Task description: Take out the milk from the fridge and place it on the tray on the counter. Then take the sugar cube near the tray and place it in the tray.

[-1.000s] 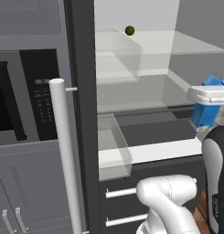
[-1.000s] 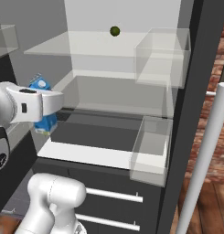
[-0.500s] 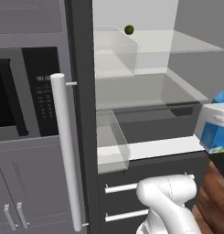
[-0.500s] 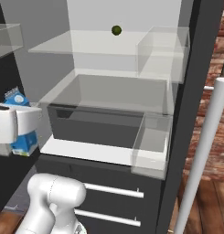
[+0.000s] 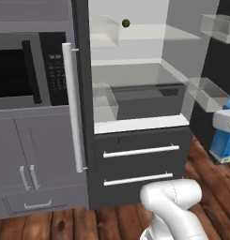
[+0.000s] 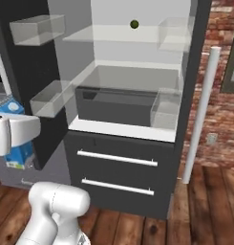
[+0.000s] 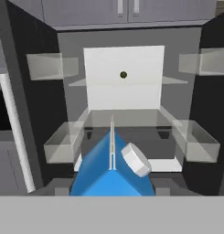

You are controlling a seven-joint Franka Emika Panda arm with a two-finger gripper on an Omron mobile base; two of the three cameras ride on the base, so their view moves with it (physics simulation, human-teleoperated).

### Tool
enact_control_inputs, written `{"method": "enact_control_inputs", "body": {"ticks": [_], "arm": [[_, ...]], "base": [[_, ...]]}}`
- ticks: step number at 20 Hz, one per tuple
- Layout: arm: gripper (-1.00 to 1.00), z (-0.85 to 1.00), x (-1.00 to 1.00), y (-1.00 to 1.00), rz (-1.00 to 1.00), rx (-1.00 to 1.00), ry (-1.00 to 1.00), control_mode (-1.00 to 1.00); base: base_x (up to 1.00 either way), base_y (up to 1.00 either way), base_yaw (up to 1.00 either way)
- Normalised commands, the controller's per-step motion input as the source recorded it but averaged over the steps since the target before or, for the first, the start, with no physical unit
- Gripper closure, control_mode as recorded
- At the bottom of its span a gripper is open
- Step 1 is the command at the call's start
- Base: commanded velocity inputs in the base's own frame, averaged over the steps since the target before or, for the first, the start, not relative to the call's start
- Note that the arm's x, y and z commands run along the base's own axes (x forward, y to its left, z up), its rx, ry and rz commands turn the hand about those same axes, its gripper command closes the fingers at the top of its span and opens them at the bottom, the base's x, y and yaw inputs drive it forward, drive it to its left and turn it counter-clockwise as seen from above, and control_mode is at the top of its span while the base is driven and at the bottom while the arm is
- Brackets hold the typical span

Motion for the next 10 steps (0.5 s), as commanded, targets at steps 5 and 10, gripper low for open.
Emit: {"method": "enact_control_inputs", "body": {"ticks": [5,10], "arm": [[1.0,0.0,0.0,0.0,0.0,0.0,0.0,1.0],[1.0,0.0,0.0,0.0,0.0,0.0,0.0,1.0]], "base": [[-0.2,0.86,0.02],[-0.4,0.95,-0.1]]}}
